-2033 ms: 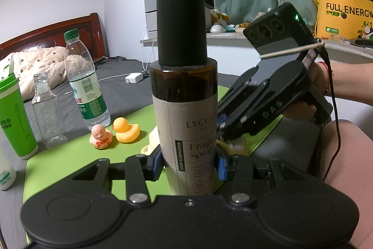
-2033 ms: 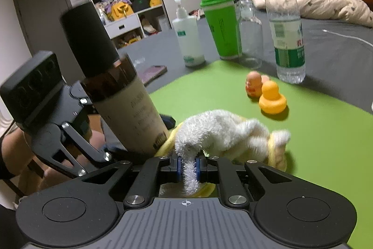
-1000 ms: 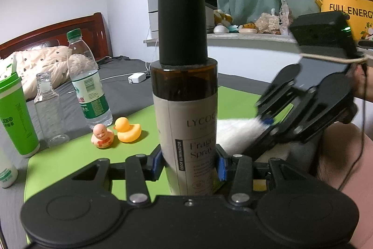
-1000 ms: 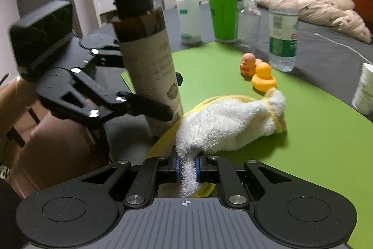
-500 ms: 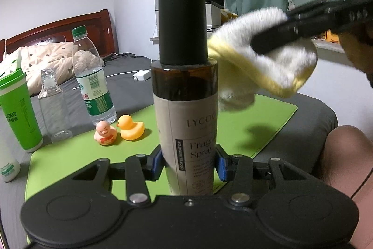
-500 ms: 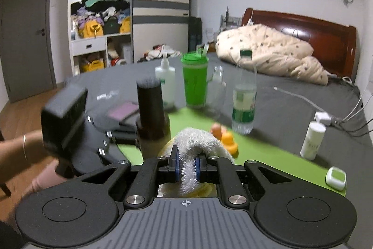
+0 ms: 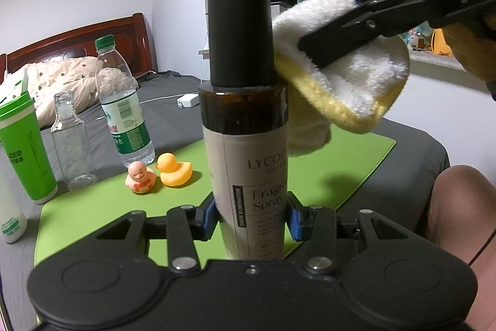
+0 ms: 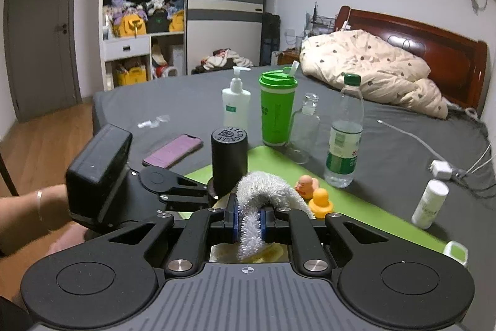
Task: Clean container
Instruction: 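Wipe around the bottle's neck below the black cap with the right gripper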
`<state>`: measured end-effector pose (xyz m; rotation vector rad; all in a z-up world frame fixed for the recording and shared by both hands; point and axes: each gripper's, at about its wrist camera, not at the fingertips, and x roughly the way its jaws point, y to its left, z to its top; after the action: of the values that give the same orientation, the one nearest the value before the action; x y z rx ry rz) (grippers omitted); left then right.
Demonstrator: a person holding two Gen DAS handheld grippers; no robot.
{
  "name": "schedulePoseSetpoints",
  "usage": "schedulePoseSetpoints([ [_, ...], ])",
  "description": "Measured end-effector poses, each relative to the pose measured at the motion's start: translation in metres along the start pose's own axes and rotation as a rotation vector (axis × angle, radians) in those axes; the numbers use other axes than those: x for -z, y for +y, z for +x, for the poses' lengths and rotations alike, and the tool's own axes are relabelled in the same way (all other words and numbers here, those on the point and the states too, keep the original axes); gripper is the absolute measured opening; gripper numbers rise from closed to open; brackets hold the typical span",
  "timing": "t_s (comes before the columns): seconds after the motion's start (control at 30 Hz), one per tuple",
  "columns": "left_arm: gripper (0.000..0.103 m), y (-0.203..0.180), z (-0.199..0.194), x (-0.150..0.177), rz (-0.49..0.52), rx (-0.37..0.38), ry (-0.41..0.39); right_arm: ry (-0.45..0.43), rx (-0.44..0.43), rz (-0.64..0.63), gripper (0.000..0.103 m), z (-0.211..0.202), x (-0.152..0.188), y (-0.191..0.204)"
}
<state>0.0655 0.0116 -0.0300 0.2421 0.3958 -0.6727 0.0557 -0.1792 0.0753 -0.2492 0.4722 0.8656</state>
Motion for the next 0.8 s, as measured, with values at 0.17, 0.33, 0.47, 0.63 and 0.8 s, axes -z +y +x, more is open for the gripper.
schedulePoseSetpoints([
  [0.17,0.043,0.002,0.0,0.001,-0.01,0.003,0.0,0.019,-0.001,-0.02,0.013,0.015,-0.006,-0.004],
  [0.33,0.043,0.002,-0.001,0.001,-0.008,0.005,-0.001,0.031,-0.011,-0.014,0.013,0.025,-0.008,-0.015],
  [0.47,0.043,0.001,-0.002,0.001,-0.003,0.008,-0.001,0.041,-0.016,-0.021,0.013,0.028,-0.011,-0.022],
  [0.63,0.043,0.0,-0.002,0.001,0.015,0.015,0.001,0.055,-0.032,-0.026,0.013,0.035,-0.015,-0.03],
  [0.8,0.043,-0.003,0.0,0.0,0.035,0.019,0.004,0.075,-0.056,-0.022,0.013,0.046,-0.016,-0.038],
])
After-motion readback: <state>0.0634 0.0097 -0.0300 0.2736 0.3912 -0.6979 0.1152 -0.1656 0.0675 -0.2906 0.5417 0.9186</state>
